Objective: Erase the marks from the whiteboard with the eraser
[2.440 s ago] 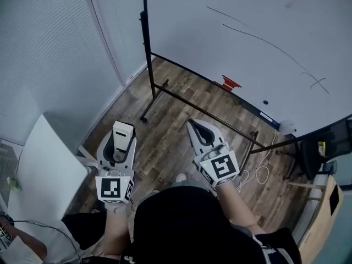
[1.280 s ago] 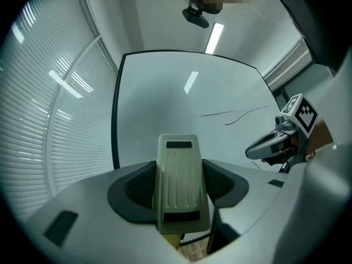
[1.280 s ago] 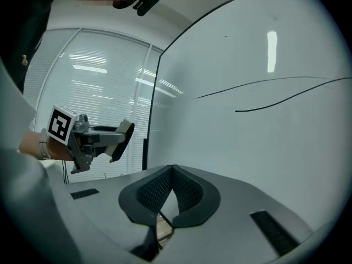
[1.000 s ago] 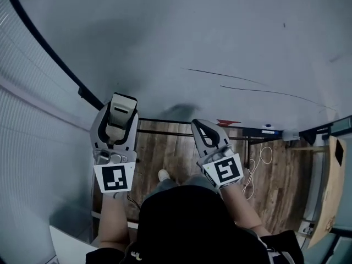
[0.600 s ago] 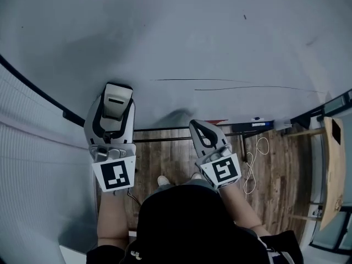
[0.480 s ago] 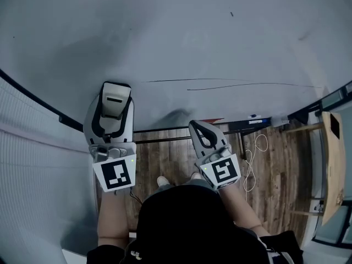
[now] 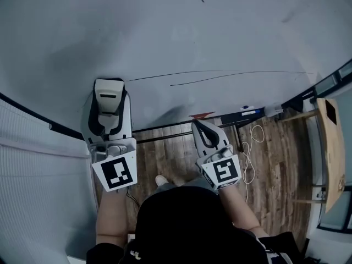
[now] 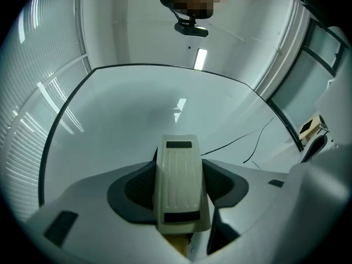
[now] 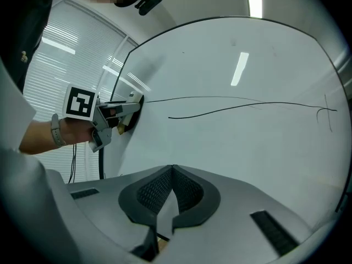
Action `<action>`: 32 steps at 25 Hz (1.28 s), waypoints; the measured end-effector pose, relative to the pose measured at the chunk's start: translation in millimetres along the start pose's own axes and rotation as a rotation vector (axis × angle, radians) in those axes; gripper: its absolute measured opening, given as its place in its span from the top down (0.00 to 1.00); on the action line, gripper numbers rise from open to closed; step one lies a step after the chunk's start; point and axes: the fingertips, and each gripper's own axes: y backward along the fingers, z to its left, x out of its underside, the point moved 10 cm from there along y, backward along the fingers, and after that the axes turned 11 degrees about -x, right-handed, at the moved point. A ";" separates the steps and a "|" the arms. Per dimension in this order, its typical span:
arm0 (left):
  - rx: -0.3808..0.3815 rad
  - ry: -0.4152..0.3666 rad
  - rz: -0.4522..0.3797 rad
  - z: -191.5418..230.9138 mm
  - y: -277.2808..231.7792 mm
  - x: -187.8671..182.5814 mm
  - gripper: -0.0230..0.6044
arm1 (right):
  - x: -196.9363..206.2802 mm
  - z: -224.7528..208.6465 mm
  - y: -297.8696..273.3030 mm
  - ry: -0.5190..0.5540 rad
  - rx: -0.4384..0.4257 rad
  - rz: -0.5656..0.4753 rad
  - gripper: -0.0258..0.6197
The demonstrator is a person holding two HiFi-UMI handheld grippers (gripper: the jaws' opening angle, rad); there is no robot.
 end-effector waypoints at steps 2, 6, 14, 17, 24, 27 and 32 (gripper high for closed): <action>-0.007 0.006 0.007 -9.9 -1.6 -4.0 0.55 | 2.3 -5.8 7.0 0.002 0.004 0.003 0.92; -0.042 0.010 0.004 -29.8 -6.5 -11.9 0.55 | 3.9 -23.9 20.4 0.008 -0.004 -0.006 0.92; -0.124 0.006 0.000 -70.5 -11.8 -19.4 0.55 | 4.7 -65.1 46.2 0.018 -0.033 -0.007 0.92; -0.124 0.039 0.000 -94.1 -15.3 -24.7 0.55 | 11.3 -80.9 53.5 0.008 -0.047 -0.010 0.92; -0.040 -0.029 0.016 -157.2 -19.3 -23.8 0.55 | 14.5 -112.8 61.0 0.025 -0.078 -0.027 0.92; -0.003 -0.121 0.013 -162.8 -18.0 -27.5 0.55 | 11.6 -113.9 63.4 0.028 -0.081 -0.026 0.92; -0.006 -0.138 -0.011 -165.6 -15.8 -23.4 0.55 | 15.3 -126.9 67.3 0.011 -0.075 -0.012 0.92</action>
